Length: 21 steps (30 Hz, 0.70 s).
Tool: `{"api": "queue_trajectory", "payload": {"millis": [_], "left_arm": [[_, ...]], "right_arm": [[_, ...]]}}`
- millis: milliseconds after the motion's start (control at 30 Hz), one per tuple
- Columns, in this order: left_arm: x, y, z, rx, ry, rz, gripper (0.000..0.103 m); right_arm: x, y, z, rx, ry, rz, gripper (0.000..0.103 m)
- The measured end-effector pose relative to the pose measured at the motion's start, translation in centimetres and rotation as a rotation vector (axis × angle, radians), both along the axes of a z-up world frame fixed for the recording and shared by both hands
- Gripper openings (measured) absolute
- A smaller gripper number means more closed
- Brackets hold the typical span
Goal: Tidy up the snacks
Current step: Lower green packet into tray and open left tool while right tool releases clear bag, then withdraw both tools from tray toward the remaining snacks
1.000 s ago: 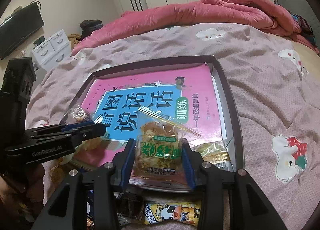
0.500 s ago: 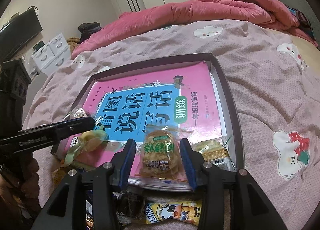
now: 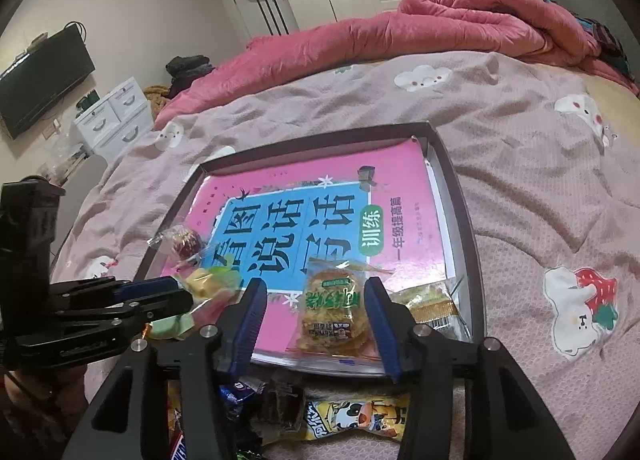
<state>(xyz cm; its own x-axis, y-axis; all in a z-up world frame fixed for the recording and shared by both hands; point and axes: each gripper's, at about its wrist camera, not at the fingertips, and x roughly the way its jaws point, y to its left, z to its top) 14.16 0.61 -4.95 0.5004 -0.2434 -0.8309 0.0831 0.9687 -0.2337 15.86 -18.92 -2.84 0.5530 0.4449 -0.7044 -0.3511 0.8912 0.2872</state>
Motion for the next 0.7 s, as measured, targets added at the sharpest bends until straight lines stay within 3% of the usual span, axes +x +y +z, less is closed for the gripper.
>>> {"api": "queue_trajectory", "payload": {"millis": [267,433,700], "left_arm": [[1.0,1.3,-0.6,-0.011,0.005,0.076,0.033],[1.0,1.9,-0.2,-0.059,0.006,0.097,0.034],[0.0,2.1,1.7,-0.085,-0.027,0.114,0.052]], "right_arm": [[0.0,-0.4,0.3,0.014,-0.007,-0.011,0.052],[-0.2,-0.9,0.6,0.020,-0.015,-0.024,0.059],[-0.3,-2.5,1.1,0.063,-0.004,-0.069,0.062]]}}
